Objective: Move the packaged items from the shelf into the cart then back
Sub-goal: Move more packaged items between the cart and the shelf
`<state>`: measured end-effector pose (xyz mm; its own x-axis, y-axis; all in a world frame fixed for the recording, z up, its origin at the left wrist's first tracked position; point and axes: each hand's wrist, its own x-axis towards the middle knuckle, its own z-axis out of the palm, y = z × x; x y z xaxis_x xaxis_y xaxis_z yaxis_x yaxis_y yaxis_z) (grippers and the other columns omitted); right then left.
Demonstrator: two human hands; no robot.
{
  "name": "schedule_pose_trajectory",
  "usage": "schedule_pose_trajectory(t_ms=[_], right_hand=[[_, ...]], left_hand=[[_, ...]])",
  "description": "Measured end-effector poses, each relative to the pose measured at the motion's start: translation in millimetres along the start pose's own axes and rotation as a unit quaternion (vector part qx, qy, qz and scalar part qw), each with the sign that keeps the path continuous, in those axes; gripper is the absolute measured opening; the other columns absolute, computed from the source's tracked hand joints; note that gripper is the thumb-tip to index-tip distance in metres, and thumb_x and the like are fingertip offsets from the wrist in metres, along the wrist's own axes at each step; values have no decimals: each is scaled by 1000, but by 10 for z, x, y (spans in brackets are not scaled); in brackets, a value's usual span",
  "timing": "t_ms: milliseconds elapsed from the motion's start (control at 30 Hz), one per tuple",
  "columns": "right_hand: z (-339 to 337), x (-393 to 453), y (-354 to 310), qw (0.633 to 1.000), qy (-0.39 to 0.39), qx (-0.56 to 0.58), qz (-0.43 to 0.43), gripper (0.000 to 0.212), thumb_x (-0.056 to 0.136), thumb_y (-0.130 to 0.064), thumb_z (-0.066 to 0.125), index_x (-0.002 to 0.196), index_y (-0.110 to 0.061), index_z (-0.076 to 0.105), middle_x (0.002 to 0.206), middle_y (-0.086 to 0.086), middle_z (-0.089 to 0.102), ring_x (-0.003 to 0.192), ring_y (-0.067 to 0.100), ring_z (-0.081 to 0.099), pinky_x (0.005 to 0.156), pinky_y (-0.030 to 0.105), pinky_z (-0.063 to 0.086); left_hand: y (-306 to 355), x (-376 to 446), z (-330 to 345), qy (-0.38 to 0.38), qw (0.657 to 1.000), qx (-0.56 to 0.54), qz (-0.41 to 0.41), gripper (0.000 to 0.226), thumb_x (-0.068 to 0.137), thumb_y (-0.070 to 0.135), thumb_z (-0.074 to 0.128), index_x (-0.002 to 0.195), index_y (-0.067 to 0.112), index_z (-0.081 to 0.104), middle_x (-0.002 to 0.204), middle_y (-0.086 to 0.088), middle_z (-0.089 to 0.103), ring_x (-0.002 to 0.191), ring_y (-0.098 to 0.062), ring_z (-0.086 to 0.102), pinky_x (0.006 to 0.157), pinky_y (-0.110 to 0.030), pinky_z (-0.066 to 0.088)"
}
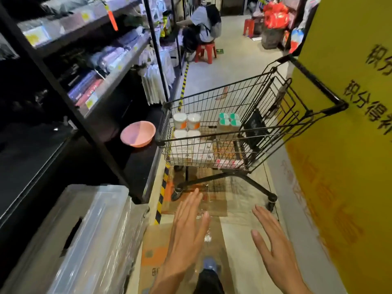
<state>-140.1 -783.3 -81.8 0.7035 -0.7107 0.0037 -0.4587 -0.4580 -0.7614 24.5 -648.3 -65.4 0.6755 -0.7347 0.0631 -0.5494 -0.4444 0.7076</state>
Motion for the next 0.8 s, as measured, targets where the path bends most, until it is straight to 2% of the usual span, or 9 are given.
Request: schedule_pose_trajectory(t_ms=[133, 200, 267, 333, 467, 567, 633, 700, 800], right_hand=[[-232, 819, -55, 999, 34, 22, 16, 81, 76, -83, 21, 141, -39, 38, 147, -31, 27, 136, -19, 10, 105, 4, 6], [-313, 1198, -92, 998, 56, 36, 10, 75, 77, -79, 25, 140, -40, 38, 143, -34, 27, 131, -26, 9, 100, -1, 6], [-366, 1542, -77, 996, 67, 50, 13, 64, 80, -72, 30, 137, -42, 36, 140, -35, 26, 128, -30, 9, 102, 3, 9], [-411, 1838, -31, 995, 66, 64, 24, 64, 79, -76, 29, 134, -45, 35, 141, -35, 26, 130, -27, 11, 108, 13, 13], [-480, 2518, 125, 994, 53, 86, 47, 76, 72, -88, 21, 135, -46, 33, 147, -28, 29, 137, -14, 19, 112, 18, 16], [-549, 3201, 316, 996, 38, 79, 25, 76, 76, -86, 22, 136, -42, 33, 149, -21, 32, 139, -6, 22, 115, 26, 20], [-609, 3697, 409, 997, 22, 71, 8, 73, 77, -82, 27, 137, -40, 34, 148, -22, 30, 138, -5, 24, 112, 25, 20], [-671, 4155, 470, 998, -6, 68, 13, 70, 78, -73, 31, 139, -38, 35, 147, -22, 29, 136, -4, 25, 110, 24, 19], [-694, 4683, 578, 996, -49, 70, 20, 63, 84, -66, 36, 140, -37, 36, 147, -18, 33, 137, 0, 28, 112, 26, 24]], left_hand=[[139, 863, -23, -21, 999, -49, 2, 50, 92, 60, 24, 140, 48, 19, 149, 35, 12, 137, 16, 8, 115, -22, 13], [193, 1253, -29, -25, 997, -72, 6, 50, 92, 55, 30, 140, 46, 23, 146, 37, 15, 135, 18, 12, 111, -13, 13], [226, 1614, 14, -31, 997, -73, 11, 51, 91, 52, 32, 140, 43, 26, 144, 37, 18, 131, 23, 13, 103, 1, 8], [262, 1920, 79, -45, 996, -72, 5, 50, 91, 55, 31, 140, 45, 27, 142, 37, 20, 127, 27, 12, 96, 8, 5], [276, 2611, 295, -49, 996, -71, 12, 60, 83, 71, 23, 139, 49, 25, 142, 38, 20, 131, 23, 12, 105, -6, 12], [275, 3229, 523, -22, 998, -61, 24, 65, 83, 76, 24, 139, 43, 26, 144, 31, 22, 130, 25, 11, 106, -1, 9], [271, 3631, 653, 6, 999, -42, 34, 64, 88, 71, 27, 140, 34, 28, 145, 23, 26, 130, 25, 14, 104, 2, 9], [251, 4006, 745, 4, 1000, -23, 13, 55, 91, 62, 31, 140, 37, 25, 148, 20, 27, 131, 22, 13, 104, 1, 8], [197, 4480, 842, 4, 1000, -14, -26, 46, 93, 60, 36, 136, 45, 25, 149, 15, 31, 136, 5, 23, 109, -14, 18]])
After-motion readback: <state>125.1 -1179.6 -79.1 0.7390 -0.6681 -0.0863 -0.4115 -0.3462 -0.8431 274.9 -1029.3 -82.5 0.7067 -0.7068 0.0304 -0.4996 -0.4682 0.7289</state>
